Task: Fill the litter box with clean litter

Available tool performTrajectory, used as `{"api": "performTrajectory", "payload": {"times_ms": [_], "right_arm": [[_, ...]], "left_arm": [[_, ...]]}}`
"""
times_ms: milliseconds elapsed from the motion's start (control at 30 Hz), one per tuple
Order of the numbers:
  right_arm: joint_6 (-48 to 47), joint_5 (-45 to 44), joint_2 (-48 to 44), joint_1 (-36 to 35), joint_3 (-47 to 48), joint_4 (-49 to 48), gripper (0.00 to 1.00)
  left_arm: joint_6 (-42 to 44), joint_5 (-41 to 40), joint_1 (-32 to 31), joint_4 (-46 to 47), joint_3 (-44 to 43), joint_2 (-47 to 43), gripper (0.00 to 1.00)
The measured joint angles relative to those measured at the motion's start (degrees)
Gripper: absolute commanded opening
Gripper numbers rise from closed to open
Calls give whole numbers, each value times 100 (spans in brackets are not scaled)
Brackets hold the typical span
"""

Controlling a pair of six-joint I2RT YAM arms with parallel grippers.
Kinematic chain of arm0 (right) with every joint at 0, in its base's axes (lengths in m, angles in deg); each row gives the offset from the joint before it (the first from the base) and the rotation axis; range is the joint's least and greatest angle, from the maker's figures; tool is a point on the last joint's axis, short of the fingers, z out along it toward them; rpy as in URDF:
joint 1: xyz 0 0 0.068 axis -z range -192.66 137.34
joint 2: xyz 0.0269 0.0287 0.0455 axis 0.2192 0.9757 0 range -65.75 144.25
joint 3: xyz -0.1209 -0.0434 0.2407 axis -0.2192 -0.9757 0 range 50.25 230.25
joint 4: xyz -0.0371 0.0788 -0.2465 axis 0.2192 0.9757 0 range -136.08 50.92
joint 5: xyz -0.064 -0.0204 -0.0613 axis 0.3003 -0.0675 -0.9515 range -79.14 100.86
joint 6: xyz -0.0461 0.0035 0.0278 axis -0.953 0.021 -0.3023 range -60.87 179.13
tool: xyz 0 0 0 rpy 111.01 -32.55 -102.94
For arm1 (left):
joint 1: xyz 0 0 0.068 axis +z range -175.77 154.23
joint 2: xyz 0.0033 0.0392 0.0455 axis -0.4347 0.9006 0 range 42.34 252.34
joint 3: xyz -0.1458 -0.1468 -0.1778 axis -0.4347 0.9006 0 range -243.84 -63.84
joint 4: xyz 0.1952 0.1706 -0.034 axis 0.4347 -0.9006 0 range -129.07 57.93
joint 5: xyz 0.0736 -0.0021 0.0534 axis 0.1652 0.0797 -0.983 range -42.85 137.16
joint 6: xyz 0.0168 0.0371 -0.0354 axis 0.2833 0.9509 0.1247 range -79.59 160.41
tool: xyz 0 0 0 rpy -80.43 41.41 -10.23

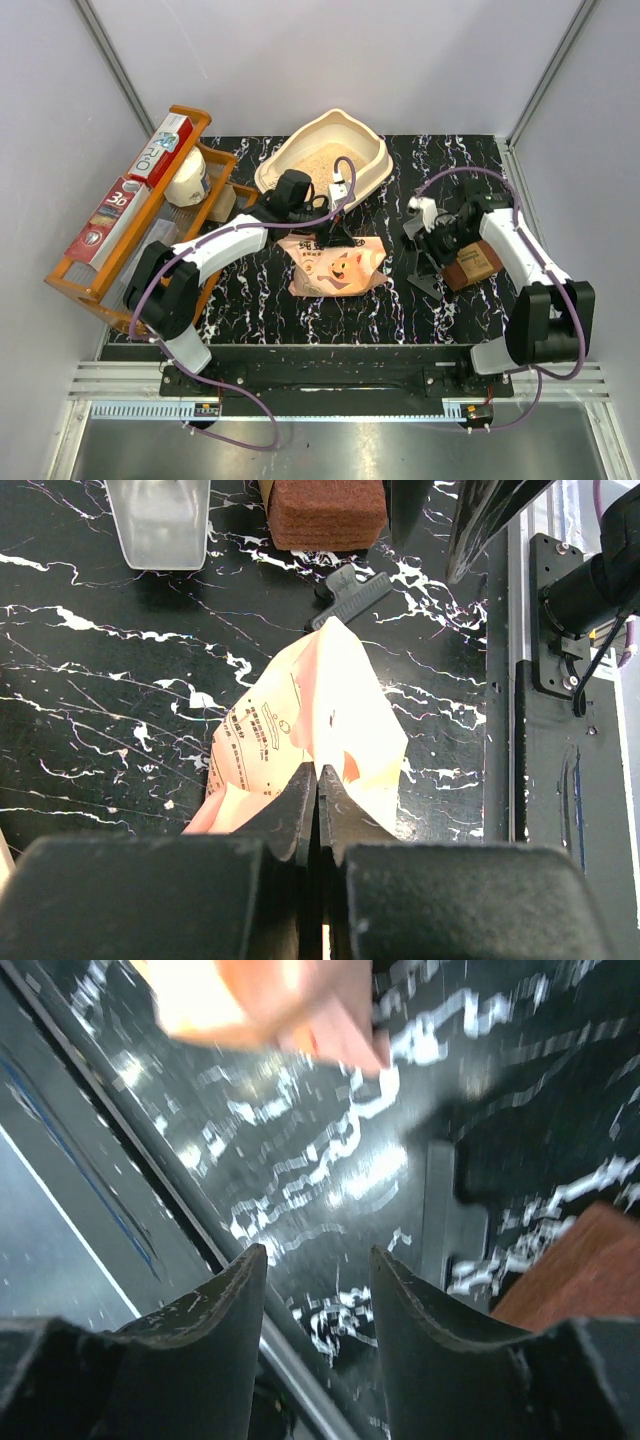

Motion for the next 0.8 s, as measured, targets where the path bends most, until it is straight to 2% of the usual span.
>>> {"api": "performTrajectory", "payload": {"times_ms": [133,333,567,800], "right_arm": [[-131,-846,310,9,-531,57,51],[76,-1602,756,7,-710,-186,54],[404,-2199,1239,9,-695,-531,56],[472,-2277,1425,9,-695,-824,55]], "left_arm": [[2,-7,-2,-33,-11,0,0],[7,-9,-2,-85,-31,0,0],[59,-9,-13,-120,-31,-2,0],[146,-11,-39,-144,-33,-2,0]]}}
